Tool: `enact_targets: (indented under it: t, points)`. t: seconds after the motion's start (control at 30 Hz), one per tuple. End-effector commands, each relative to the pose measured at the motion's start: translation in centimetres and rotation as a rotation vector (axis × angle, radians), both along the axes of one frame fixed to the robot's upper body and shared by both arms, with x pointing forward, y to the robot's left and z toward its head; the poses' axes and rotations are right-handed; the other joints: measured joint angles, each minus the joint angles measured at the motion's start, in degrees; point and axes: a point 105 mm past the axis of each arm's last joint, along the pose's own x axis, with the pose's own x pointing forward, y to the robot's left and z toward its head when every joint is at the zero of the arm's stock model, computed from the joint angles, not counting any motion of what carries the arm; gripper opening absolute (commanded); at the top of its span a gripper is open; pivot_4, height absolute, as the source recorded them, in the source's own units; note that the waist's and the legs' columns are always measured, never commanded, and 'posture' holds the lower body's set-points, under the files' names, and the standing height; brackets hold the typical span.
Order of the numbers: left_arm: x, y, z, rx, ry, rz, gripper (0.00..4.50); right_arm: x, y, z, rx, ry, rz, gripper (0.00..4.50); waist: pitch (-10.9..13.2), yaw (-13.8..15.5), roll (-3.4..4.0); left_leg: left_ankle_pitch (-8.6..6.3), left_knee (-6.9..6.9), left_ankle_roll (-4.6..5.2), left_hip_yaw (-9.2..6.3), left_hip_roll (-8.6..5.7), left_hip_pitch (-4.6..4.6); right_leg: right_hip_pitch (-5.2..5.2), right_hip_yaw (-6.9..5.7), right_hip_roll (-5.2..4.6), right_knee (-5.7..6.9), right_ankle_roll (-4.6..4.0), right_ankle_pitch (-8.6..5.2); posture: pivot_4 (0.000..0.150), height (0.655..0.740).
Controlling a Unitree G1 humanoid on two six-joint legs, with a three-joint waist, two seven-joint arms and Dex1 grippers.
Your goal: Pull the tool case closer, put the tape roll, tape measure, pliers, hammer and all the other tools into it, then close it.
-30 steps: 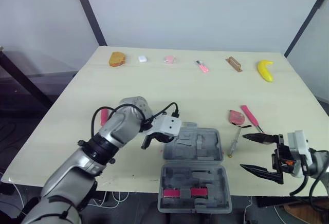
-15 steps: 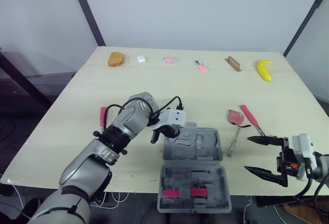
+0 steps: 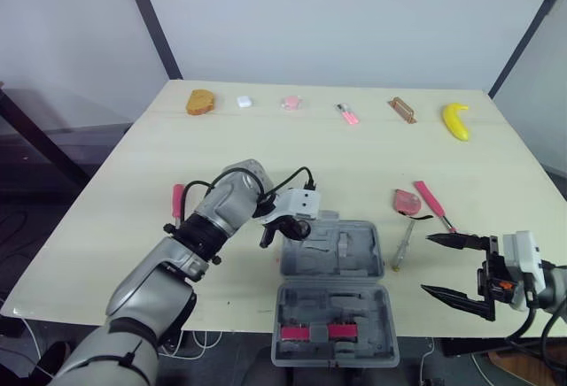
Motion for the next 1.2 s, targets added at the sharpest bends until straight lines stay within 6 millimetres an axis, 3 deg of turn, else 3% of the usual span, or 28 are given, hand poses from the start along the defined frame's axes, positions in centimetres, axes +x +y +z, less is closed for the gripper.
enact_targets:
  t: [0.03, 1.03, 1.13, 1.2]
  points:
    - [0.22, -0.12, 0.69, 0.008, -0.008, -0.013, 0.02, -0.02, -0.03, 0.6, 0.001, -0.035, 0.002, 4.5, 0.0, 0.0, 0.0, 0.0, 0.0, 0.0, 0.0, 0.0, 0.0, 0.0, 0.0, 0.0, 0.0, 0.0, 0.0, 0.15, 0.74]
    - [0.87, 0.09, -0.12, 0.01, 0.02, 0.002, 0.02, 0.02, 0.1, 0.26, -0.011, -0.037, 0.002, 4.5, 0.0, 0.03, 0.0, 0.0, 0.0, 0.0, 0.0, 0.0, 0.0, 0.0, 0.0, 0.0, 0.0, 0.0, 0.0, 0.15, 0.74]
    - [0.98, -0.19, -0.06, 0.002, 0.002, -0.008, 1.0, 0.08, 0.1, 0.23, -0.013, -0.038, 0.002, 4.5, 0.0, 0.04, 0.0, 0.0, 0.0, 0.0, 0.0, 0.0, 0.0, 0.0, 0.0, 0.0, 0.0, 0.0, 0.0, 0.15, 0.74]
    - [0.99, -0.22, -0.08, 0.005, 0.0, -0.011, 2.07, 0.12, 0.1, 0.2, -0.015, -0.04, 0.002, 4.5, 0.0, 0.03, 0.0, 0.0, 0.0, 0.0, 0.0, 0.0, 0.0, 0.0, 0.0, 0.0, 0.0, 0.0, 0.0, 0.15, 0.74]
